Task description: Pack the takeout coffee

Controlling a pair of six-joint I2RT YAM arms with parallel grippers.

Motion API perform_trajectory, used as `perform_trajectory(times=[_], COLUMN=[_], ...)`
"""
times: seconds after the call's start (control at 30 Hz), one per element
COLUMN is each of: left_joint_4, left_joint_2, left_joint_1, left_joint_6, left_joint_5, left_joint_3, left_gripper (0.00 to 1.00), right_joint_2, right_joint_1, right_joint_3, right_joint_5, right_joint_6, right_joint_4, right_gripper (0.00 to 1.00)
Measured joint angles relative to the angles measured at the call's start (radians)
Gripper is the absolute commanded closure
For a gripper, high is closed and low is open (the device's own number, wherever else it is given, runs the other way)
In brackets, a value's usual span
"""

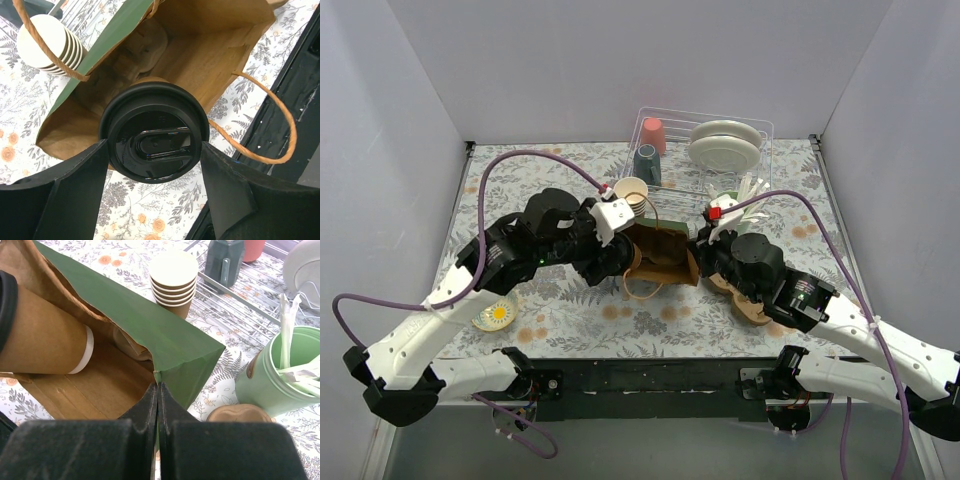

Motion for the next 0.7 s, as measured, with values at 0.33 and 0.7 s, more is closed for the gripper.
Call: perform_trajectory(times=[0.33,0.7], left_joint_4=[0.08,0.201], left_joint_2=[0.003,-0.002], left_joint_1=[-0.03,-0.04], left_joint_6=[0.065,0.172], left_joint_5=[-0.068,-0.069], left_joint_3=[-0.077,-0.175], left_gripper=[1.0,1.0], right_joint_2=[-0.002,0.014], right_joint_1=[0.0,0.0], right_joint_3=[0.0,0.0], right_joint_5=[-0.07,-0.109], right_joint_6=[0.011,-0.023], right_joint_4=[-0.003,0.002], right_gripper=[0.99,0.99])
